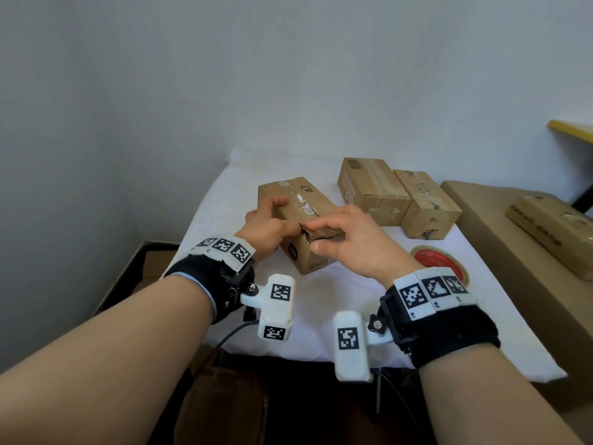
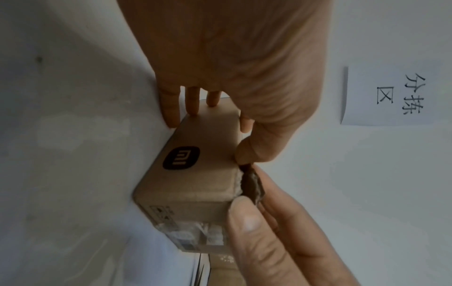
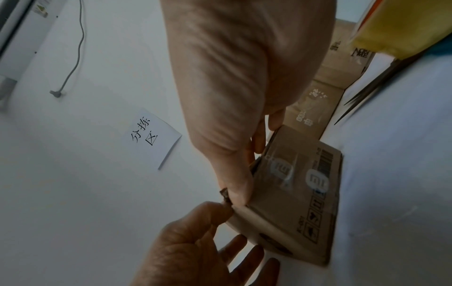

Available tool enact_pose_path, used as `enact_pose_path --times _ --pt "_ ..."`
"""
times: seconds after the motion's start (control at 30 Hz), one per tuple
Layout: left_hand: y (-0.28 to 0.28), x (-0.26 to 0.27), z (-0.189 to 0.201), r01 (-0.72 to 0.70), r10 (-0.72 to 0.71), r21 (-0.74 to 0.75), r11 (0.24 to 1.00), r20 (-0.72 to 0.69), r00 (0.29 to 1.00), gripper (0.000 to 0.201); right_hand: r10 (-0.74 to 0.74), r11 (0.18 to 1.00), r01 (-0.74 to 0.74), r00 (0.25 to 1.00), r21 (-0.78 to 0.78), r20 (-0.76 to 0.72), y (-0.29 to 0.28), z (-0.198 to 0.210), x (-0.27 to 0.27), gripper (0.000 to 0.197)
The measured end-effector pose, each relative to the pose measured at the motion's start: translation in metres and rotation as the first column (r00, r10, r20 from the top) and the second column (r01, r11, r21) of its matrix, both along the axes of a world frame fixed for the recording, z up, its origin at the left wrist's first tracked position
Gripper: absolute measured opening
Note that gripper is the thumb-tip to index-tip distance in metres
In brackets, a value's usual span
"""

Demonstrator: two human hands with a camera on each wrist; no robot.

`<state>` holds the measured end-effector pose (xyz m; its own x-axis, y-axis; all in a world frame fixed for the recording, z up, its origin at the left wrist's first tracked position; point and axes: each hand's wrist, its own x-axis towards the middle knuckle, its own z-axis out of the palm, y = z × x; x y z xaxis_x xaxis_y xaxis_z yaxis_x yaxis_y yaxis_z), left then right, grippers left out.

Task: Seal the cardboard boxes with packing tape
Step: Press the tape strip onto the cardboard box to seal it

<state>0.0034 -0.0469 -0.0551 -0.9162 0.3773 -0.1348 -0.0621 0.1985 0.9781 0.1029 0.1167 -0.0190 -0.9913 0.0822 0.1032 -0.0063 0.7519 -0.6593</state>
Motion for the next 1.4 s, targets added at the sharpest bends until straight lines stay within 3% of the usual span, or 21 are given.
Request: enact_pose_path --times 0.2,0.33,0.5,0.63,0.7,0.77,0.9,0.97,1.27,1.4 --pt "-0.005 -0.001 -0.005 0.075 -0.074 -0.023 0.997 0.037 0.997 0.099 -0.001 1.0 0.001 1.0 0.021 0.026 0.0 0.002 -0.001 0.033" --pt "-0.001 -0.001 -0.006 0.056 -0.055 -0.067 0.996 0.024 0.998 0.097 -0.005 1.0 0.004 0.999 0.03 0.042 0.0 0.005 0.0 0.023" --pt "0.002 0.002 -0.002 0.049 -0.047 -0.058 0.997 0.037 0.998 0.098 -0.046 0.997 0.047 0.999 0.054 -0.027 -0.004 -0.001 -0.005 0.044" --pt "0.001 0.002 -0.003 0.066 -0.065 -0.04 0.997 0.03 0.997 0.104 -0.102 0.994 0.106 0.989 0.034 -0.104 -0.01 -0.008 -0.006 0.013" --pt "-0.003 0.003 -0.005 0.088 -0.088 -0.024 0.996 0.029 0.996 0.106 -0.099 0.995 0.101 0.989 0.014 -0.109 -0.011 -0.009 -0.007 0.013" --pt "-0.007 0.003 -0.004 0.109 -0.11 0.02 0.994 0.057 0.992 0.099 -0.097 0.995 0.099 0.99 0.014 -0.099 -0.012 -0.007 -0.008 0.012" --pt "-0.009 0.002 0.004 0.068 -0.089 0.133 0.989 0.164 0.982 0.053 -0.095 0.995 0.096 0.993 0.015 -0.064 -0.012 -0.007 -0.008 0.027" --pt "-0.006 0.0 0.006 0.033 -0.058 0.14 0.99 0.177 0.982 0.047 -0.092 0.996 0.093 0.993 0.012 -0.067 -0.012 -0.006 -0.008 0.028" --pt "-0.002 -0.002 0.002 0.003 -0.004 0.019 1.0 0.051 0.999 0.07 -0.108 0.994 0.108 0.993 -0.004 -0.044 -0.011 -0.008 -0.007 0.034" --pt "-0.003 0.001 0.003 0.024 -0.024 -0.001 1.0 0.01 1.0 0.073 -0.135 0.991 0.135 0.991 -0.007 -0.024 -0.013 -0.004 -0.005 0.016"
